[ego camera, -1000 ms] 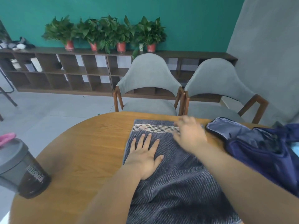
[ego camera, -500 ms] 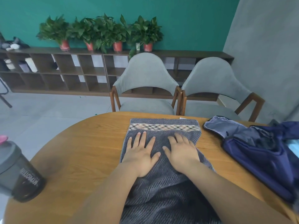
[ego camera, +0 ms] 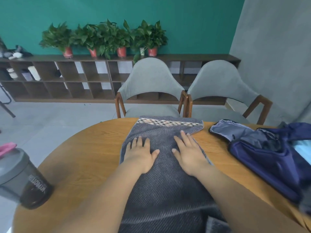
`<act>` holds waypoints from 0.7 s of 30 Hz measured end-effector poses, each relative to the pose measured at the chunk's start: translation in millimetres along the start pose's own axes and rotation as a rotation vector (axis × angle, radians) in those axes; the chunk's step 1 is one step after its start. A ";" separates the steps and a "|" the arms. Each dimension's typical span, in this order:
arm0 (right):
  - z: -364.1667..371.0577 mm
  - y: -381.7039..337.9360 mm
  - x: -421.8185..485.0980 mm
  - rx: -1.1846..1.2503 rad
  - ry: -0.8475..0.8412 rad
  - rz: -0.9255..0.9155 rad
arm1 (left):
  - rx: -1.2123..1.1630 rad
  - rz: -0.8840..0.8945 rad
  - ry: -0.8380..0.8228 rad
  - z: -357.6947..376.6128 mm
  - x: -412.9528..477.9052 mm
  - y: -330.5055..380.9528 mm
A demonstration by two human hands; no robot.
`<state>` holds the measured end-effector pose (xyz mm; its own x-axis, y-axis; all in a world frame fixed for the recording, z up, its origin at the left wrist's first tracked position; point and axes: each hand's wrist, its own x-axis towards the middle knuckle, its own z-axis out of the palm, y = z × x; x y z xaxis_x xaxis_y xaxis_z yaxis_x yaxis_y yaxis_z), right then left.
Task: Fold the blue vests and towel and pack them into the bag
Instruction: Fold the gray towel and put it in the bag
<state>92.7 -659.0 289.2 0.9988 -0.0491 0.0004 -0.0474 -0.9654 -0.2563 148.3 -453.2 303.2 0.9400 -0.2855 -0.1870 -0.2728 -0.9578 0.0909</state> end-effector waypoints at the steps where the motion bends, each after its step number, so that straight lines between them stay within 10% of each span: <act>1: -2.6 -1.4 -2.3 -0.002 0.057 0.033 | -0.026 -0.012 0.045 -2.2 -1.3 -2.1; 13: -0.7 2.0 -110.9 -0.080 0.052 0.198 | 0.004 0.138 0.216 26.2 -126.2 13.2; 21: 8.3 -14.1 -182.1 -0.026 -0.029 -0.026 | 0.053 0.204 0.153 53.1 -191.1 1.0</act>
<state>-88.4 -634.4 284.7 0.9996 -0.0164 -0.0217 -0.0210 -0.9727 -0.2312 -42.4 -401.4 287.0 0.8833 -0.4684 -0.0192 -0.4667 -0.8824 0.0596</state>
